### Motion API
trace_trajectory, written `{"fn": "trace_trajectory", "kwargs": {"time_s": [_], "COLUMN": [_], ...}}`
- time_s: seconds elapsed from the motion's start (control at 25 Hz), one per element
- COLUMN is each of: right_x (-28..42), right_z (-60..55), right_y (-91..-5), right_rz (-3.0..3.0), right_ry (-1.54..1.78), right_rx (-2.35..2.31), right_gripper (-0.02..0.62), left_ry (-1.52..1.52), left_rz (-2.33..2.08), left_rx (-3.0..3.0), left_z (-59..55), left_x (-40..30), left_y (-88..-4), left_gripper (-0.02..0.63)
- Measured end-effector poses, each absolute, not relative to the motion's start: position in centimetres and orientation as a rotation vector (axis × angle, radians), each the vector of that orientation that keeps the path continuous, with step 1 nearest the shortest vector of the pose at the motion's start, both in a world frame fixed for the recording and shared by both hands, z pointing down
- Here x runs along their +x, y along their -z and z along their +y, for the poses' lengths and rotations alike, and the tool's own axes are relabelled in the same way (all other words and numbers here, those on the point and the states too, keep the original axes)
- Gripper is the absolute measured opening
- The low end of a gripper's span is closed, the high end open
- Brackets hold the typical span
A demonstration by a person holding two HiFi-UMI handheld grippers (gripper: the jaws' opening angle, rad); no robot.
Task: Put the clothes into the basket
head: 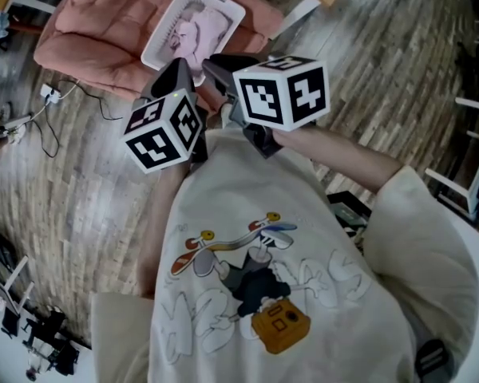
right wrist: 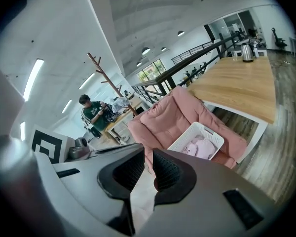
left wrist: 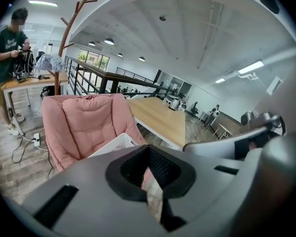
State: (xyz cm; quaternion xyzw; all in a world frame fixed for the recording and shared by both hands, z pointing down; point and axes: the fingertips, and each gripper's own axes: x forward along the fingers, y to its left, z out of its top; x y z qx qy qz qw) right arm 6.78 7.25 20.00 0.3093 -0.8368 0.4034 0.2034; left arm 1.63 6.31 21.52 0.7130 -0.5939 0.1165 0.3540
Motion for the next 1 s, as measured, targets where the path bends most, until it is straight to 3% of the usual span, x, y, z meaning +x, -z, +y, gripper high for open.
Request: {"fn": "trace_trajectory", "kwargs": {"time_s": [0.52, 1.0], "right_x": [6.6, 7.0], "right_z": [8.6, 9.2], "right_y": [-17.1, -17.2], "right_rz": [-2.529, -2.554], "right_ry": [-0.765, -0.667], "right_rx": [0.880, 0.871], "right_gripper": [0.064, 0.064], "left_ry": [-0.316, -0.292], "left_rz": [-1.592, -1.603], "left_rx": [1.893, 1.870], "left_z": [8.9, 10.0], "left_x": [1.8, 2.0], "left_y": [-19.0, -18.8], "left_gripper": [0.000, 0.000]}}
